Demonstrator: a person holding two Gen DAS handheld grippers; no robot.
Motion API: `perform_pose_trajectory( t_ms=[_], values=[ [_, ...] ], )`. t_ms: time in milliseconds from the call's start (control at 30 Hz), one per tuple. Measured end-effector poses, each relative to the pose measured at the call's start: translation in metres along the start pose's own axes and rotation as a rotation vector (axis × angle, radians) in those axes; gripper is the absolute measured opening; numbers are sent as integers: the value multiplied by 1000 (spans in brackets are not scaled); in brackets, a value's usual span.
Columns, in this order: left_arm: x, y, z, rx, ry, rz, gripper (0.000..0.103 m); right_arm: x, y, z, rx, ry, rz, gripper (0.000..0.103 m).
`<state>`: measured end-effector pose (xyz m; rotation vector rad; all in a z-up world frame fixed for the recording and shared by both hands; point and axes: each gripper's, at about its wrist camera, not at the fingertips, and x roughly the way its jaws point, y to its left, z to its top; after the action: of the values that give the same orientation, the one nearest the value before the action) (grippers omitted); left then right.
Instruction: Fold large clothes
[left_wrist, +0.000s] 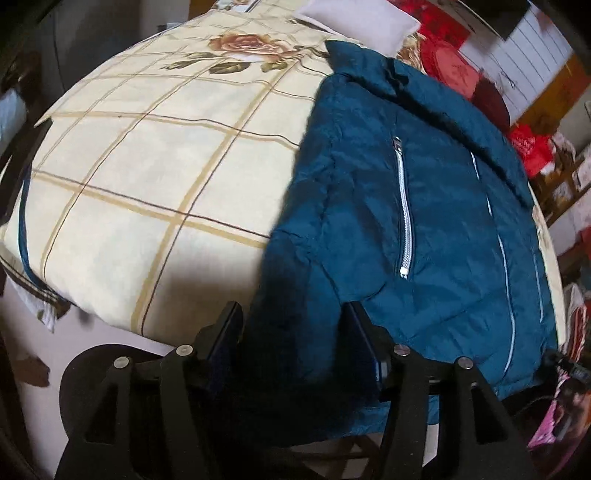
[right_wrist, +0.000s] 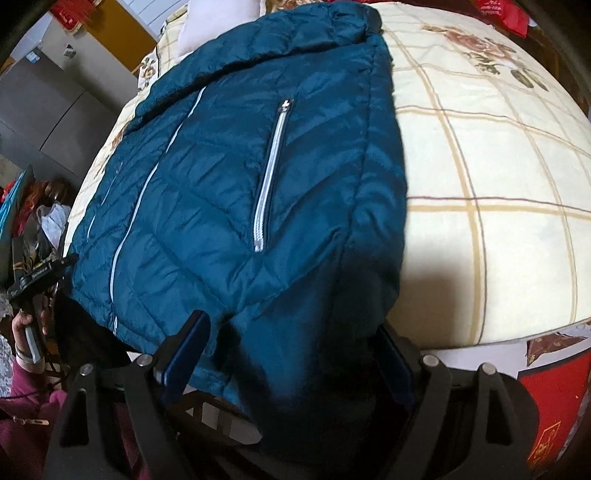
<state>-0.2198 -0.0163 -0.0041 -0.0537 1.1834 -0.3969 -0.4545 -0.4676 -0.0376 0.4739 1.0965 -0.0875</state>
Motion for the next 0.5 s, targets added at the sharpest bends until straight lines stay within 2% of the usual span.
perform_pose_trajectory(
  t_ms=[167,400,500],
  values=[
    [2,-8,-2,19,-10,34,40,2,3,1,-2,-5,12,89],
    [3,-7,-2,18,-15,32,40,0,-3,0,10,-28,39,89],
    [3,-8,-2,21,-19,36,40,-2,-7,-1,11,-63,78,87]
  ],
)
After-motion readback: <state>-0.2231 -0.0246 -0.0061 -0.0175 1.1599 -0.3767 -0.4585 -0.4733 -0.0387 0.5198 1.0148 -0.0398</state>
